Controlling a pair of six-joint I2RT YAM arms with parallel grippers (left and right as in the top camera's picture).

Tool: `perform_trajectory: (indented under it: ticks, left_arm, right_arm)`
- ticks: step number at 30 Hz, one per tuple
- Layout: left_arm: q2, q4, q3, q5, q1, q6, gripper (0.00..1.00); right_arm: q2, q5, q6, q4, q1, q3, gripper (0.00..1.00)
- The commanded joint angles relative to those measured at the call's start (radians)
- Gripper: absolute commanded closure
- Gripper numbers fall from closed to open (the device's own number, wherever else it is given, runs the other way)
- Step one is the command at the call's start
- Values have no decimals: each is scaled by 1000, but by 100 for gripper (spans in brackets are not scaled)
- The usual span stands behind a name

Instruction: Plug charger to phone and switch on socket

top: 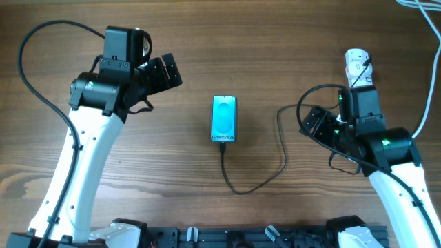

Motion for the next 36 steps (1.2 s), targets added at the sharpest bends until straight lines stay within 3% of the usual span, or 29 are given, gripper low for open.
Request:
perform_trajectory:
  ticks: [1, 6, 15, 18, 22, 30, 36]
  left_arm:
    - [3, -1, -6, -14, 5, -6, 0]
    - [3, -1, -6, -14, 5, -6, 0]
    - [3, -1, -6, -13, 5, -6, 0]
    - [3, -1, -6, -14, 5, -6, 0]
    - [3, -1, -6, -14, 5, -6, 0]
    - [3, -1, -6, -14, 5, -6, 0]
    - [3, -1, -6, -14, 5, -6, 0]
  right_arm:
    - [-53, -71, -153, 135, 4, -46, 0]
    - [-252, -155, -311, 418, 1, -275, 0]
    - [-563, -259, -335, 863, -134, -631, 0]
    - [-698, -245, -430, 975, -134, -726, 0]
    - [-900, -220, -559, 1036, -134, -813, 0]
    - [-1072, -124, -560, 1051, -134, -902, 0]
    - [-1093, -22, -413, 1070, -134, -936, 0]
